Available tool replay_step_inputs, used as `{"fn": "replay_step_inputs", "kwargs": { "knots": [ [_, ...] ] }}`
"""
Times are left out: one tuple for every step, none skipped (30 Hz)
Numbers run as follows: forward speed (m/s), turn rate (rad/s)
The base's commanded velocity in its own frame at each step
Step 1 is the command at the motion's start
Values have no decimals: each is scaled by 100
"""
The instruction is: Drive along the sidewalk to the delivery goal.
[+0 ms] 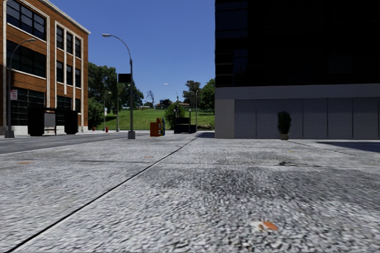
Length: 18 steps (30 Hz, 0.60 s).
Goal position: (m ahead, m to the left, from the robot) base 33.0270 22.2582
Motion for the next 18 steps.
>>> {"fn": "replay_step_inputs", "kwargs": {
  "knots": [
    [200,0],
    [200,0],
    [200,0],
    [200,0],
    [200,0],
    [200,0],
    [200,0],
    [200,0],
    [200,0],
    [200,0],
    [200,0],
    [200,0],
    [200,0],
    [200,0],
    [200,0],
    [200,0],
    [200,0],
    [200,0]
  ]
}}
